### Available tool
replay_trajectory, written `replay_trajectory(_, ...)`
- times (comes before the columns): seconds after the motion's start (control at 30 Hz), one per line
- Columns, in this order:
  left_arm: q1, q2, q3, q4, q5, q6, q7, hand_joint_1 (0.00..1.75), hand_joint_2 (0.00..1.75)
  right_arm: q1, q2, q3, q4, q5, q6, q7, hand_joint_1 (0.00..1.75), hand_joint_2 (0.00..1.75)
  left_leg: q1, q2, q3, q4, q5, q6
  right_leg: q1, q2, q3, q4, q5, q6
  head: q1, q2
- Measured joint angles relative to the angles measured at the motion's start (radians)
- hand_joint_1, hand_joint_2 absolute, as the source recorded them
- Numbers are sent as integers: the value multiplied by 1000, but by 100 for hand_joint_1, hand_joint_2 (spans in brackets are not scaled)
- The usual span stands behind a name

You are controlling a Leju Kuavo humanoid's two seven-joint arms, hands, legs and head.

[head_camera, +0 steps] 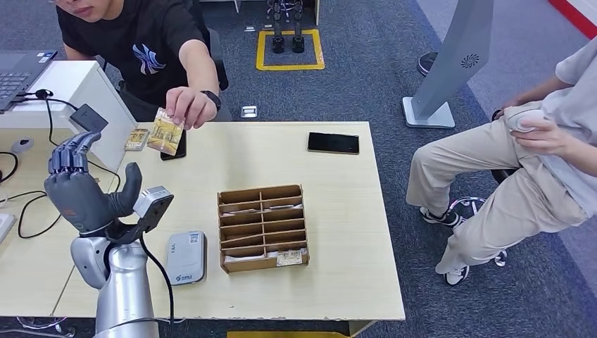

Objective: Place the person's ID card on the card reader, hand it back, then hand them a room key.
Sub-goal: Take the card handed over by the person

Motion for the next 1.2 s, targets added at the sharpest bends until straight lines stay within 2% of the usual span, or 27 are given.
replay_trajectory(0.13,-6,-3,16,32,-59,0,38,0,175,-1,0,0,0,0,0,5,0,175,0,0,0,0,0,0,0,0,0,0,0,0,-1,0)
replay_trajectory(0.2,-8,-5,19,51,-74,0,57,0,175,-1,0,0,0,0,0,5,0,175,0,0,0,0,0,0,0,0,0,0,0,0,0,0)
replay_trajectory(0.4,-11,-7,21,107,-178,0,201,0,175,-3,-2,0,4,1,-2,5,0,175,0,0,0,0,0,0,0,0,0,0,0,0,-1,0)
replay_trajectory(0.5,-14,-5,21,129,-209,0,243,0,175,-3,-4,0,9,1,-6,4,0,175,0,0,0,0,0,0,0,0,0,0,0,0,-1,0)
replay_trajectory(1.2,-22,-1,21,179,-216,0,253,0,175,-4,-10,0,22,1,-6,4,0,175,0,0,0,0,0,0,0,0,0,0,0,0,-1,0)
